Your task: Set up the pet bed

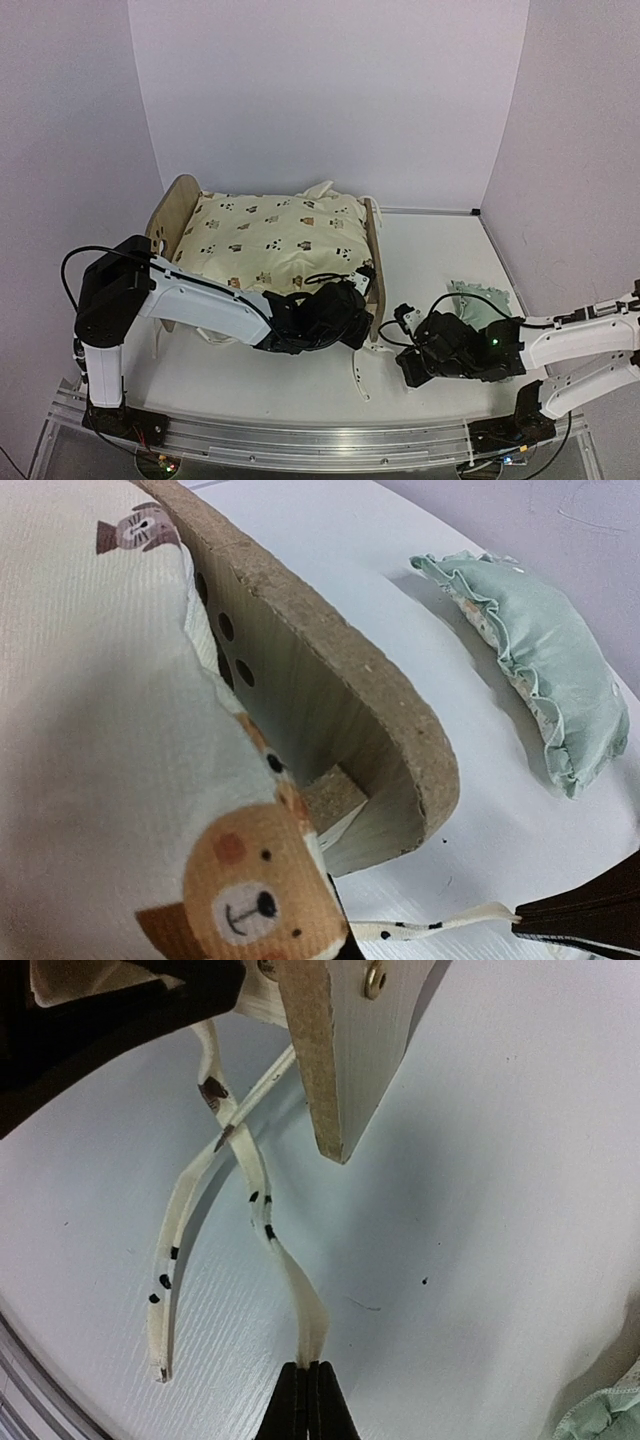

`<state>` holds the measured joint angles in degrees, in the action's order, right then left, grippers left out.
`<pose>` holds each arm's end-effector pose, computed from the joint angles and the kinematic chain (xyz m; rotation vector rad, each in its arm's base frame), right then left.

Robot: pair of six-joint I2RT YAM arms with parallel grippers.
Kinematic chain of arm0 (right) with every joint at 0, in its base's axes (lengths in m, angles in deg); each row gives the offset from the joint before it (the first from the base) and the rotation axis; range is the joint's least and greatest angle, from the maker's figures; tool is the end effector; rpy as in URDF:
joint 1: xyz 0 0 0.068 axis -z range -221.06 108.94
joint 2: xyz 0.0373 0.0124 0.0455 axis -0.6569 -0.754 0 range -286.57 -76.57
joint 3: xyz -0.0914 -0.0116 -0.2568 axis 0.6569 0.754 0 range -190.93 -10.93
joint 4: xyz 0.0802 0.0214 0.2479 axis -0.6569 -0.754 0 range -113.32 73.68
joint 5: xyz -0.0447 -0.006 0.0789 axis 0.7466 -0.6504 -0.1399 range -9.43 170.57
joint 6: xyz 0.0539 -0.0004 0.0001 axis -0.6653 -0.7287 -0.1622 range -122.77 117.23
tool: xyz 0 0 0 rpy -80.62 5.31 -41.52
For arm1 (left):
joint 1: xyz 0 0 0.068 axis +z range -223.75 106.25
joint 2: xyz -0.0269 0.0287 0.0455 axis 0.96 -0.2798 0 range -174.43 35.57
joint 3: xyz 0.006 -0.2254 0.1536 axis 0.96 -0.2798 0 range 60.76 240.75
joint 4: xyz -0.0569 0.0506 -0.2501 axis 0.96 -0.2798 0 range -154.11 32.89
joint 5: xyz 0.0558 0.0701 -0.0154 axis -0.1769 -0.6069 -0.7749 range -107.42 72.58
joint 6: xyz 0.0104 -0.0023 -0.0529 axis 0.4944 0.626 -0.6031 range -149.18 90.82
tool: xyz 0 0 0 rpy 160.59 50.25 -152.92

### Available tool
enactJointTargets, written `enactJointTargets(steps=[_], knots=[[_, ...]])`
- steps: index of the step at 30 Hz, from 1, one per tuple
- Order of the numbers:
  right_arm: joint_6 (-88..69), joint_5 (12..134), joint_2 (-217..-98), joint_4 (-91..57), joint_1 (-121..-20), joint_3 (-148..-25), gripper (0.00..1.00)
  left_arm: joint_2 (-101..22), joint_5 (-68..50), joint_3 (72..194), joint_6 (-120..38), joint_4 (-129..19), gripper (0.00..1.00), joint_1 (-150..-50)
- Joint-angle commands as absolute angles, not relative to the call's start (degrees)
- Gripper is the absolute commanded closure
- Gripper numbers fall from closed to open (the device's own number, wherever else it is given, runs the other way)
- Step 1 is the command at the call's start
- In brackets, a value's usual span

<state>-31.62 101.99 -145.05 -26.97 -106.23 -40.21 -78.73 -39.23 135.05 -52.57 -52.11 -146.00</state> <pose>0.1041 0.1941 0.1689 -0.5858 2.3146 0.3294 0.1474 -0.4175 0.1811 0.7007 2.0699 -0.5576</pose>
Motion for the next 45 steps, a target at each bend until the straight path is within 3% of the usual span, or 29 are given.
enactJointTargets(steps=[1, 18, 45], knots=[[-30.4, 104.4, -144.3, -26.5, -105.9, -42.9, 1.0, -75.2, -36.5, 134.5, -51.6, -49.5, 1.0, -145.6], [-23.3, 105.1, -152.5, -16.5, -104.0, -49.6, 1.0, -68.5, -28.5, 132.1, -54.1, -52.7, 1.0, -145.5], [-9.2, 91.4, -159.3, 10.5, -98.0, -40.8, 1.0, -65.7, -22.9, 127.8, -56.9, -50.1, 1.0, -144.6]])
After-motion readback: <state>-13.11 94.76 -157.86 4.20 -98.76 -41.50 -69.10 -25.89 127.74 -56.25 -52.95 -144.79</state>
